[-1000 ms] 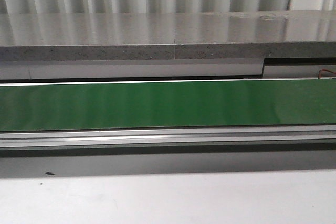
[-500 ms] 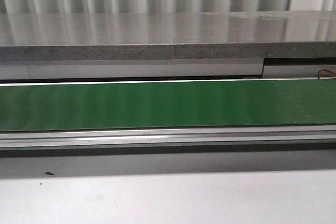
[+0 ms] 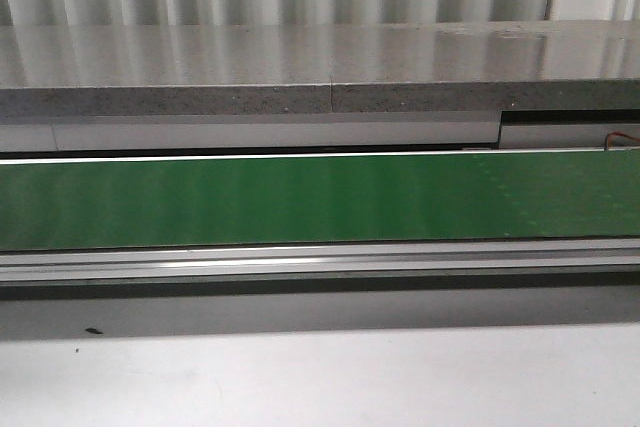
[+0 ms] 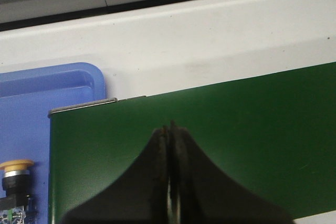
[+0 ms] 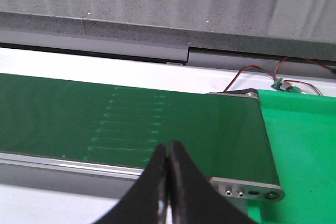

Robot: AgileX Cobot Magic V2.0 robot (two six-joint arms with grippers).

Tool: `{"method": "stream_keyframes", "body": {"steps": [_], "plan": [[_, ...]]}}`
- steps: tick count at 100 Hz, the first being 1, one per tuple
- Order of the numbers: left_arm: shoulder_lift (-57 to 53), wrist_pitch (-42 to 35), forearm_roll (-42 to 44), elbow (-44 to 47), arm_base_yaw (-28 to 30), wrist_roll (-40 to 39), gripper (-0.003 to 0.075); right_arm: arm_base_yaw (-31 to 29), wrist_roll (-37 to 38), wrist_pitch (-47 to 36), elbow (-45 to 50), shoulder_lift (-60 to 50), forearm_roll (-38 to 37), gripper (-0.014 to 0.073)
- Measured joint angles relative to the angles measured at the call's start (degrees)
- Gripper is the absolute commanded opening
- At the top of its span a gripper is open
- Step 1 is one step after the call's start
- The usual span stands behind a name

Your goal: Move button from right to left

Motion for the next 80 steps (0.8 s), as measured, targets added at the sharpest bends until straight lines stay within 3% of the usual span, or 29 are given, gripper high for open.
{"method": "stream_keyframes", "body": {"steps": [80], "plan": [[-38.75, -15.01, -2.95, 26.38, -1.07, 0.00, -0.0020, 0.00, 0.00, 0.00, 0.00, 0.00, 0.00, -0.0067]]}}
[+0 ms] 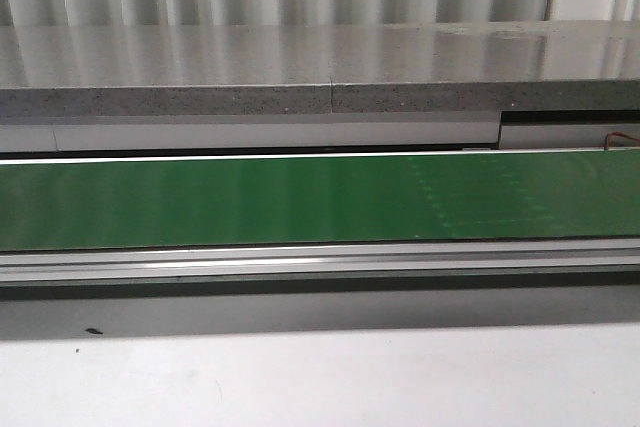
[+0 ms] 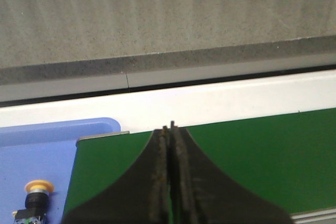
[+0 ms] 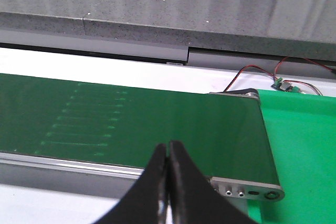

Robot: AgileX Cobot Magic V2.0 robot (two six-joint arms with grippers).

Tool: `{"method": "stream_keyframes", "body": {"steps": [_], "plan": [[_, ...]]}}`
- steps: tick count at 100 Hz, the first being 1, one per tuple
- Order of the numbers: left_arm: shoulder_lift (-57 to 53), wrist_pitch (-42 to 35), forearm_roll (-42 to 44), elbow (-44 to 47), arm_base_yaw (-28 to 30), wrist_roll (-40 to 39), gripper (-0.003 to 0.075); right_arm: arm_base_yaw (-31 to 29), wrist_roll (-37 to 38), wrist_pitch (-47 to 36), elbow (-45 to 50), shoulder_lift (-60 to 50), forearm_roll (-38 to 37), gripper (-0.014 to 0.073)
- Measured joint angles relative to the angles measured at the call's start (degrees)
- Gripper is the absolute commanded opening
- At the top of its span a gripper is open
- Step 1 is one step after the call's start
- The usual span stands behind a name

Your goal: Move button from right to left

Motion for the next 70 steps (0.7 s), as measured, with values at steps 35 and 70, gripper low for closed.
{"method": "stream_keyframes", "body": {"steps": [35, 70], "plan": [[-13.01, -8.14, -0.39, 9.49, 0.00, 0.00, -0.0021, 0.00, 0.00, 0.00, 0.00, 0.00, 0.00, -0.0067], [-23.22, -10.64, -0.39, 14.46, 0.00, 0.00, -0.0021, 0.00, 0.00, 0.00, 0.00, 0.00, 0.00, -0.0067]]}}
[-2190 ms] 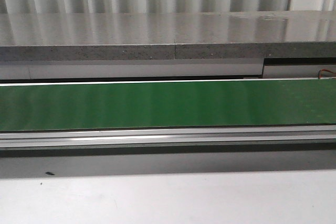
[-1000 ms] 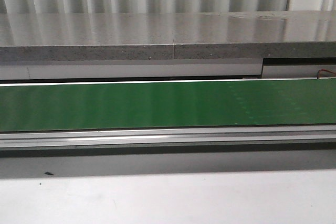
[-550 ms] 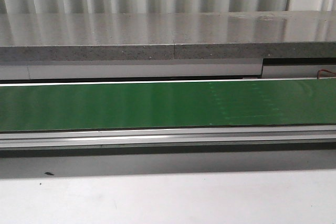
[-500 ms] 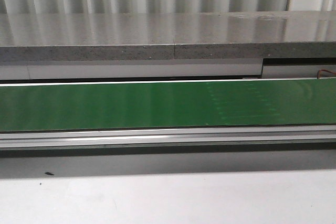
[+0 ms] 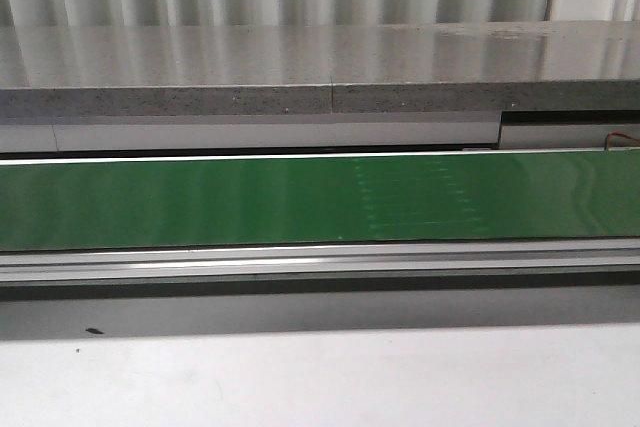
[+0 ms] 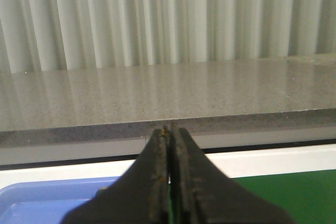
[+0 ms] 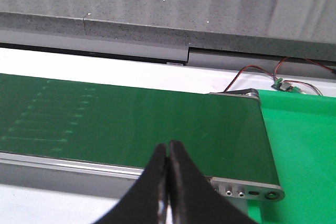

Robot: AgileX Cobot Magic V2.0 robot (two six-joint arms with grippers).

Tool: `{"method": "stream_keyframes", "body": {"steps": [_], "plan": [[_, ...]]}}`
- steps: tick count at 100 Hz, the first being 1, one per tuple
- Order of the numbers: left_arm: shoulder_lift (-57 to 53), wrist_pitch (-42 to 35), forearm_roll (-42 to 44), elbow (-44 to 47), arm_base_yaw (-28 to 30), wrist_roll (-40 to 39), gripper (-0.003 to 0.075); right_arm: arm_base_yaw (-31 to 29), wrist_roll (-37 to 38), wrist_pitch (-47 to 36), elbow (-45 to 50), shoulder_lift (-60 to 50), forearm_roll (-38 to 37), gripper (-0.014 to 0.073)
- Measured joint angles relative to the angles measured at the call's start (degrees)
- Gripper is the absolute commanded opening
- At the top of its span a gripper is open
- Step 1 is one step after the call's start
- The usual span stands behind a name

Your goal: Move button from right to left

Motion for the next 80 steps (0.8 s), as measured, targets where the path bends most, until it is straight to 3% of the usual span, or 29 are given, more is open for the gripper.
{"method": "stream_keyframes", "body": {"steps": [17, 42, 80], "plan": [[-2.33, -0.59, 0.91, 3.28, 0.00, -0.19, -0.0021, 0.00, 0.00, 0.00, 0.00, 0.00, 0.00, -0.0067], [-2.33, -0.48, 11.59, 9.40, 0.00, -11.94, -0.0021, 0.00, 0.00, 0.00, 0.00, 0.00, 0.00, -0.0067], [-2.33, 2.99, 12.44, 10.84, 0.00, -12.54, -0.0021, 0.00, 0.00, 0.00, 0.00, 0.00, 0.00, -0.0067]]}}
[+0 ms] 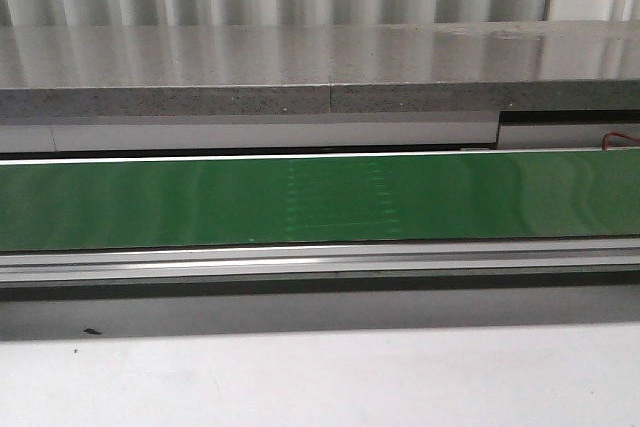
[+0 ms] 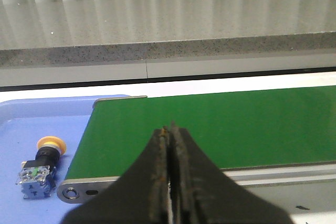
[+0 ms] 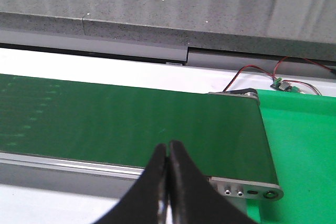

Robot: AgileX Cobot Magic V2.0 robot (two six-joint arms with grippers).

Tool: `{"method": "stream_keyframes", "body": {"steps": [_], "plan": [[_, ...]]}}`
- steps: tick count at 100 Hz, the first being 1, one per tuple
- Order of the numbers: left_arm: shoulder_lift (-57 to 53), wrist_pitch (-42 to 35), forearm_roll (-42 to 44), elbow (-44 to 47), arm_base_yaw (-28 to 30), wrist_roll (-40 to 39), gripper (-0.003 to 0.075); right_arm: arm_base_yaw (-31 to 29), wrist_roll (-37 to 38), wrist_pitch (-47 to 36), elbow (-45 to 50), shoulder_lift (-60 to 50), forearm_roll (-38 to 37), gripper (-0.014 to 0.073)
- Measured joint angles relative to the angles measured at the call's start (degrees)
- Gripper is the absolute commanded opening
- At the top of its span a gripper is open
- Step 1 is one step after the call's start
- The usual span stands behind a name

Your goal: Move button from right to left

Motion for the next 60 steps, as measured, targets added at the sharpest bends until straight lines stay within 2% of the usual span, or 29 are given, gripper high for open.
{"method": "stream_keyframes", "body": {"steps": [60], "plan": [[0.00, 0.37, 0.00, 0.00, 0.00, -0.10, -0.0021, 0.00, 0.00, 0.00, 0.00, 0.00, 0.00, -0.0067]]}}
